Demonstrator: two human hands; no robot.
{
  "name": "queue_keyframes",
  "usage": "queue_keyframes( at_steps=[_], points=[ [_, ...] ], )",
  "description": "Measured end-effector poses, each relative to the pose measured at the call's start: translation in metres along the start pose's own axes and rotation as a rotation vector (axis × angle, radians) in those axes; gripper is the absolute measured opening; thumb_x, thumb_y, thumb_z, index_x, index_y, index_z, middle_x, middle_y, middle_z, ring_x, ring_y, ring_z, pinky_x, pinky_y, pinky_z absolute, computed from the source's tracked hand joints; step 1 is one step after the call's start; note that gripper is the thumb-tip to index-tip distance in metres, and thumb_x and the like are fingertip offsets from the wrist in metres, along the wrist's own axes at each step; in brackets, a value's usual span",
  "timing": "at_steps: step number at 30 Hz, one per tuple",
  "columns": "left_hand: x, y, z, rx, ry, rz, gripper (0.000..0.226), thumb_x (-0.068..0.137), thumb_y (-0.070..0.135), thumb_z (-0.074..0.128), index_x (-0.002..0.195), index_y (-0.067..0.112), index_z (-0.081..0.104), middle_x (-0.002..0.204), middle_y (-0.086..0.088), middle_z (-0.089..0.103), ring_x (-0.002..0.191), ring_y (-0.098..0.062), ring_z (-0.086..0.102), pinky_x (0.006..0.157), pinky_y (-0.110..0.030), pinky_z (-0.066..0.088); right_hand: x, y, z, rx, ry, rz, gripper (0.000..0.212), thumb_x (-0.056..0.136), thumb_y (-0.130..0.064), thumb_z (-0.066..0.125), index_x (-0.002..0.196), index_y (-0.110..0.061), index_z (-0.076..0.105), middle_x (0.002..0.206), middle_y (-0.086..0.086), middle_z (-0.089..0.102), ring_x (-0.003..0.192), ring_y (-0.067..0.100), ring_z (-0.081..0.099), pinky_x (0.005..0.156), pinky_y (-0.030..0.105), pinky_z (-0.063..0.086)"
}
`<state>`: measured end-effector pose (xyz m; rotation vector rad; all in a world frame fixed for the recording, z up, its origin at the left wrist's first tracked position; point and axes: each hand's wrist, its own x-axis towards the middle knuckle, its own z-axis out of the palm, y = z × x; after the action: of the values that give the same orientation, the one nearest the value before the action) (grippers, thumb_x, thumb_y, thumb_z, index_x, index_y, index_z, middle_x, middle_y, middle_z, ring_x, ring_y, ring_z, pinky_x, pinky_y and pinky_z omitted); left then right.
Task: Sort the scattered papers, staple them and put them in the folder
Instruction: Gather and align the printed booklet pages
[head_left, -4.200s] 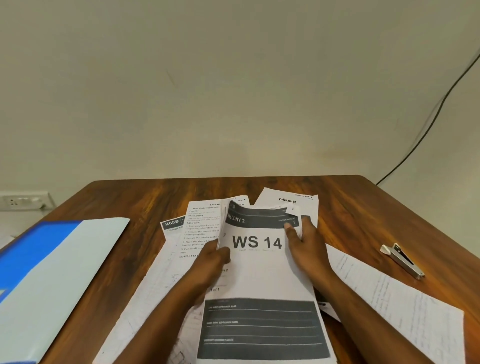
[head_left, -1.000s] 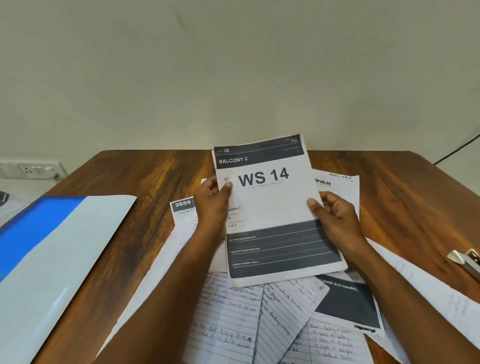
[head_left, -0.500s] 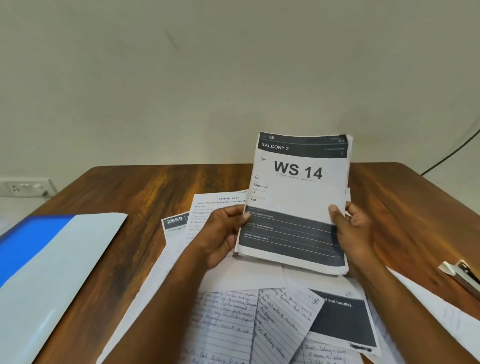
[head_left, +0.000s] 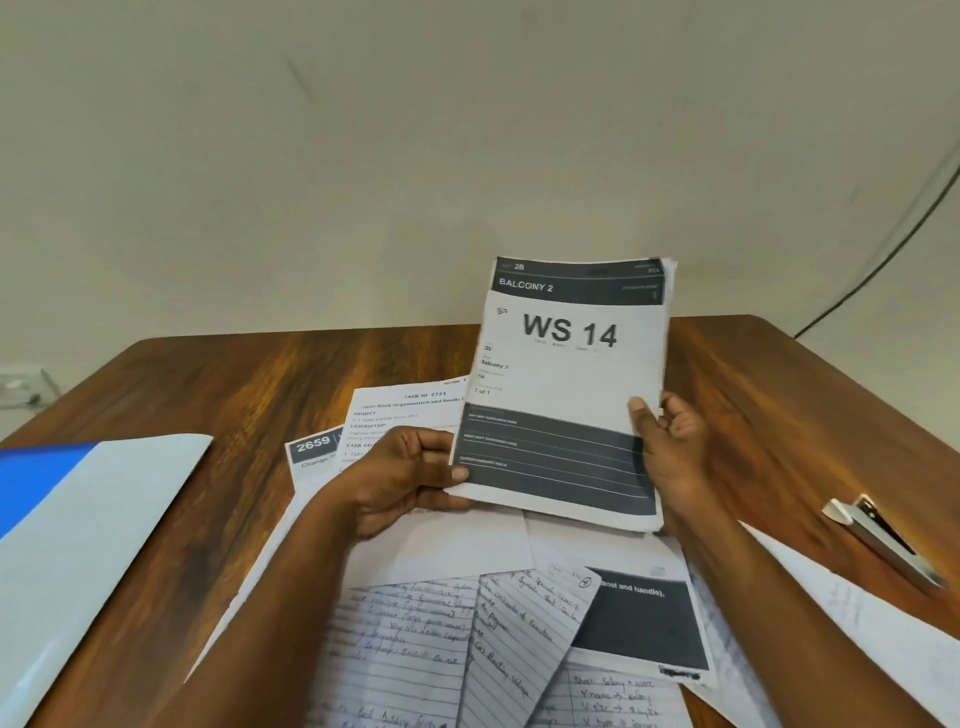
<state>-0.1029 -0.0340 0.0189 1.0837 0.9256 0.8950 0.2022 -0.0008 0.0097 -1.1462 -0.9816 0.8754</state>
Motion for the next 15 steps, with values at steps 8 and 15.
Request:
queue_keyframes(
  at_steps=[8,15],
  points=[
    [0.002,0.000,-0.008,0.035,0.077,-0.010,0.045,0.082,-0.007,0.074,0.126,-0.006,0.068,0.122,-0.025,0.075,0.110,-0.041,0.075,0.081,-0.045,0.066,-0.014,-0.012,0.004,0.182,-0.065,0.145,0.014,0.102,-0.018,0.062,0.116,-0.016,0.067,0.103,0.001,0.081,0.093,0.024,0.078,0.073,0.041,0.064],
    [0.011,0.003,0.007,-0.028,0.260,0.042,0.042,0.088,0.011,0.079,0.129,0.013,0.070,0.119,-0.012,0.079,0.105,-0.036,0.077,0.087,-0.049,0.064,-0.030,-0.016,0.019,0.209,-0.206,0.242,0.026,0.097,-0.014,0.070,0.122,-0.007,0.067,0.112,0.016,0.078,0.099,0.037,0.076,0.090,0.057,0.060]
  ],
)
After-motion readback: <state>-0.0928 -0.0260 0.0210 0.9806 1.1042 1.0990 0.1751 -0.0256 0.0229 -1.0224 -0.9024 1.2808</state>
